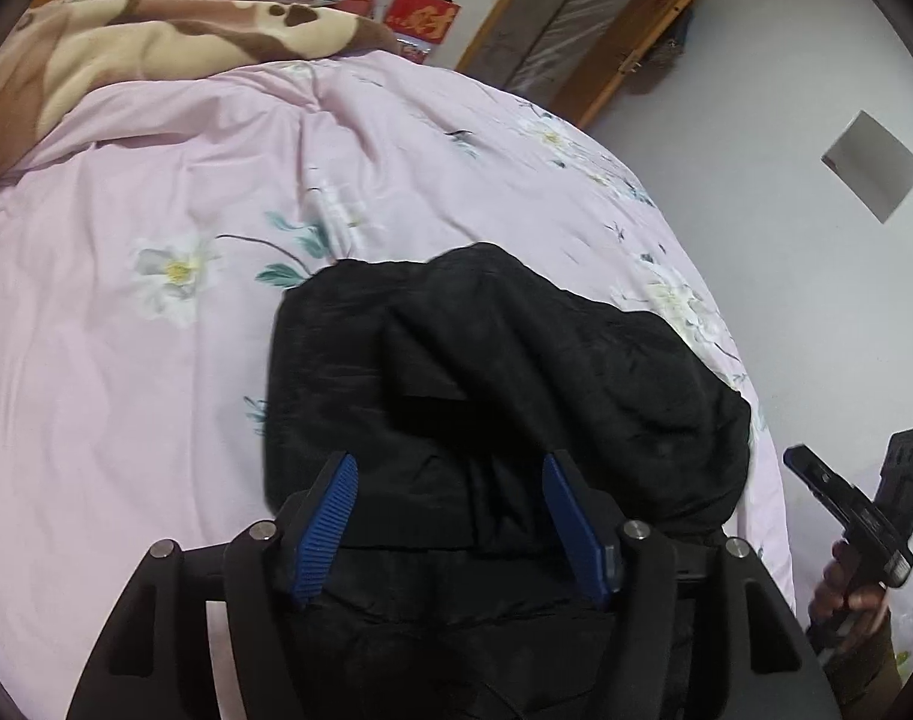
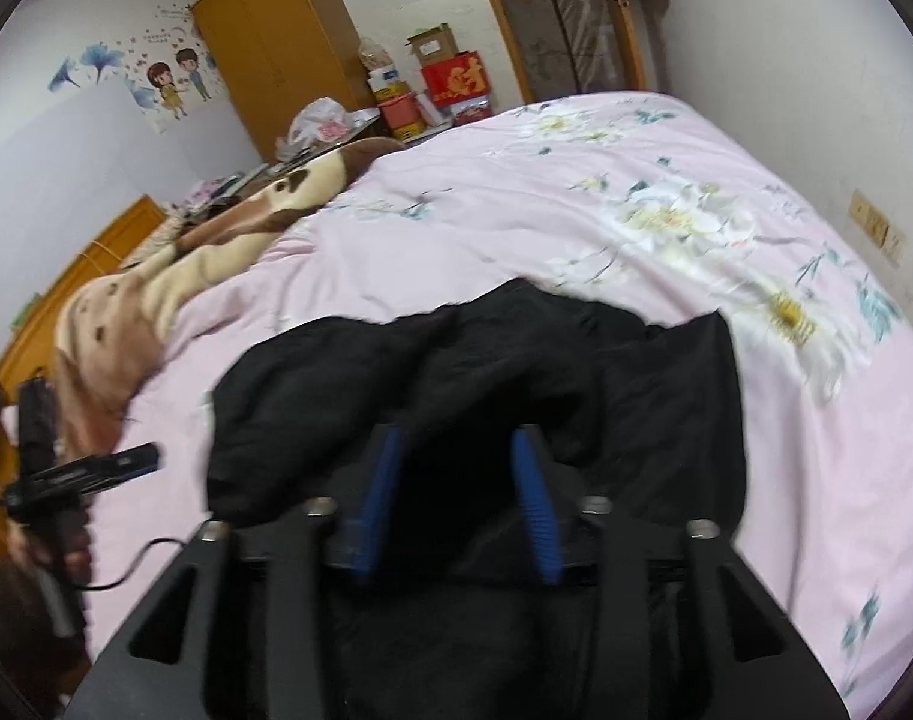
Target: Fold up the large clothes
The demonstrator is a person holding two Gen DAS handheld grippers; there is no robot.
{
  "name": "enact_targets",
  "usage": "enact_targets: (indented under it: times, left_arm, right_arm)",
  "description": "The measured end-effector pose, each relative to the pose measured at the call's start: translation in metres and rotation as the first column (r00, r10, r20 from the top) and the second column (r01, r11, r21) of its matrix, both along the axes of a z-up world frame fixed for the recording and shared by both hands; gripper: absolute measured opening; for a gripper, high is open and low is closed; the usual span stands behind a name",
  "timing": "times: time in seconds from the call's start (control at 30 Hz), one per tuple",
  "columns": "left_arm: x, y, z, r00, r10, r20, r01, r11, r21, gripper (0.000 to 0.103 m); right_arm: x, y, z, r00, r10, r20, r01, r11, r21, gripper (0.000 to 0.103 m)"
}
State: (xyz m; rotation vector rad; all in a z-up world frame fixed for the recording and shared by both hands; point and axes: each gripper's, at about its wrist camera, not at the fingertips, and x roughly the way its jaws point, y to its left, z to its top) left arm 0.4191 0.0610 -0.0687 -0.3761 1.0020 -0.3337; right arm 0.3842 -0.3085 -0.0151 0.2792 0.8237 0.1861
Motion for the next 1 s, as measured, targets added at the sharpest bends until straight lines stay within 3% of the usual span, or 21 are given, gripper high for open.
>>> enact_targets:
  times: [0.07, 0.1, 0.17, 0.27, 0.33, 0.4, 0.5, 0.57, 0.63, 0.7, 0.73, 0.77, 0.8, 0.9, 1.0]
  left_arm:
    - [-0.001, -0.002, -0.001, 1.000, 0.007, -0.004, -0.007, 1.000, -0.008, 0.067]
    - [-0.001, -0.003, -0.002, 1.000, 0.007, -0.013, -0.008, 1.000, -0.025, 0.068]
    - [-0.002, -0.005, -0.005, 0.999, 0.009, -0.032, -0.010, 0.999, -0.038, 0.071]
    - [-0.003, -0.011, -0.007, 0.999, -0.013, -0.034, 0.012, 1.000, -0.008, 0.072]
    - [-0.001, -0.014, -0.007, 0.999, -0.028, -0.038, 0.029, 1.000, 0.008, 0.074]
    - [0.001, -0.014, -0.007, 0.999, -0.028, -0.038, 0.029, 1.000, 0.008, 0.074]
    - [0.008, -0.012, -0.007, 0.999, -0.018, -0.047, 0.017, 1.000, -0.016, 0.074]
    - [0.013, -0.010, -0.008, 0.998, -0.013, -0.054, 0.010, 0.999, -0.045, 0.074]
    - [0.020, -0.011, -0.011, 0.997, -0.020, -0.069, 0.015, 0.997, -0.071, 0.074]
    - [0.027, -0.013, -0.012, 0.997, -0.023, -0.071, 0.017, 0.997, -0.079, 0.074]
    - [0.031, -0.014, -0.013, 0.997, -0.025, -0.069, 0.019, 0.996, -0.086, 0.074]
    - [0.035, -0.015, -0.013, 0.997, -0.026, -0.067, 0.020, 0.996, -0.090, 0.074]
    - [0.038, -0.017, -0.013, 0.997, -0.021, -0.069, 0.015, 0.996, -0.084, 0.075]
    - [0.051, -0.026, -0.014, 0.996, -0.039, -0.076, 0.033, 0.996, -0.085, 0.075]
    - [0.064, -0.032, -0.011, 0.996, -0.032, -0.082, 0.022, 0.992, -0.121, 0.075]
  right_arm:
    - [-0.013, 0.008, 0.001, 1.000, 0.019, -0.010, -0.019, 0.999, 0.028, 0.048]
    - [-0.020, 0.017, 0.001, 0.999, 0.032, 0.010, -0.032, 0.999, 0.008, 0.055]
    - [-0.031, 0.043, -0.001, 0.995, 0.081, 0.052, -0.075, 0.990, -0.119, 0.068]
    - [-0.046, 0.087, -0.007, 0.965, 0.229, 0.125, -0.179, 0.930, -0.322, 0.070]
    - [-0.052, 0.120, -0.012, 0.933, 0.326, 0.151, -0.224, 0.857, -0.464, 0.073]
    - [-0.058, 0.141, -0.020, 0.907, 0.392, 0.154, -0.252, 0.798, -0.548, 0.073]
    - [-0.062, 0.175, -0.037, 0.864, 0.480, 0.153, -0.242, 0.661, -0.710, 0.073]
    - [-0.057, 0.192, -0.054, 0.835, 0.542, 0.100, -0.267, 0.556, -0.787, 0.073]
    - [-0.051, 0.205, -0.068, 0.824, 0.562, 0.070, -0.254, 0.479, -0.840, 0.073]
    - [-0.044, 0.210, -0.076, 0.833, 0.550, 0.056, -0.230, 0.437, -0.870, 0.073]
    - [-0.038, 0.211, -0.078, 0.846, 0.530, 0.066, -0.201, 0.430, -0.880, 0.071]
    - [-0.034, 0.210, -0.078, 0.856, 0.512, 0.072, -0.185, 0.434, -0.882, 0.061]
    - [-0.028, 0.209, -0.076, 0.864, 0.499, 0.075, -0.183, 0.448, -0.875, 0.042]
    - [-0.018, 0.203, -0.070, 0.887, 0.454, 0.084, -0.173, 0.497, -0.850, 0.011]
    - [-0.016, 0.195, -0.058, 0.894, 0.433, 0.112, -0.169, 0.559, -0.812, 0.006]
